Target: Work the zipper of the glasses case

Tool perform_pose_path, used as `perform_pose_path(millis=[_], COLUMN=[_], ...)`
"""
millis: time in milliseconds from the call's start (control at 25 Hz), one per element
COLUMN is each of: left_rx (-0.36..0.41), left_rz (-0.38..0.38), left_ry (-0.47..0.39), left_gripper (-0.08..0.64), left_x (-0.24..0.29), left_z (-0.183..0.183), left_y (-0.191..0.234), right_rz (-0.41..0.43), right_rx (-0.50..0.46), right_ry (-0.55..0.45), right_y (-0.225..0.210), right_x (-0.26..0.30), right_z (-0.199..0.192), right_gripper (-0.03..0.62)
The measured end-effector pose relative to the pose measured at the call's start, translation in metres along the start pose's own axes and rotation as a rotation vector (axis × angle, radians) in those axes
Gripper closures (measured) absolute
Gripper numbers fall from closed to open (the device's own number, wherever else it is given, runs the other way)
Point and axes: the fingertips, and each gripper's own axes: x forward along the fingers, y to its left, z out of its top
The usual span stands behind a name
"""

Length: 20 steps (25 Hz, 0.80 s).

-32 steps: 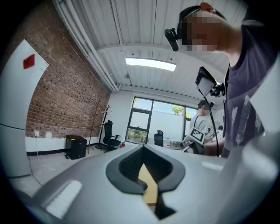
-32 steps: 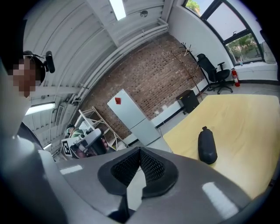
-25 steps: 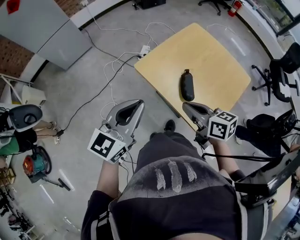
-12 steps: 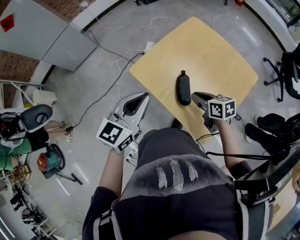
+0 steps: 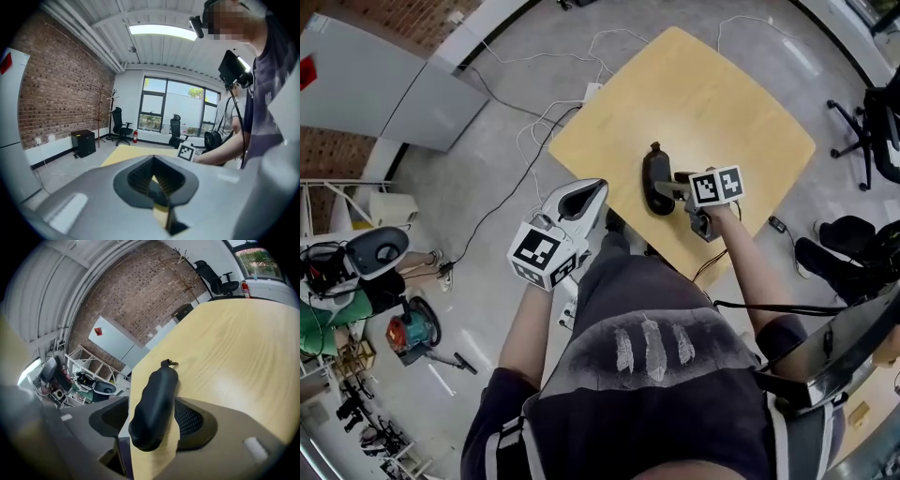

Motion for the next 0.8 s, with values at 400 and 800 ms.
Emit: perform_pose_path(millis=[400,800], left_rx=[0.004,-0.020], left_rz=[-0.083,-0.115], left_ry=[0.013,0.059], left_gripper=[0.560,0.560], left_x=[0.030,0.044], left_z=[-0.005,-0.024], left_y=[0.029,0.083], right_rz=[0.060,0.298], right_rx=[0.127,0.245], right_ry=[0.121,0.027], right_y=[-0.011,0.022], right_x=[0.036,0.030], right_z=[-0.017,-0.001], right_gripper=[0.300,0.350])
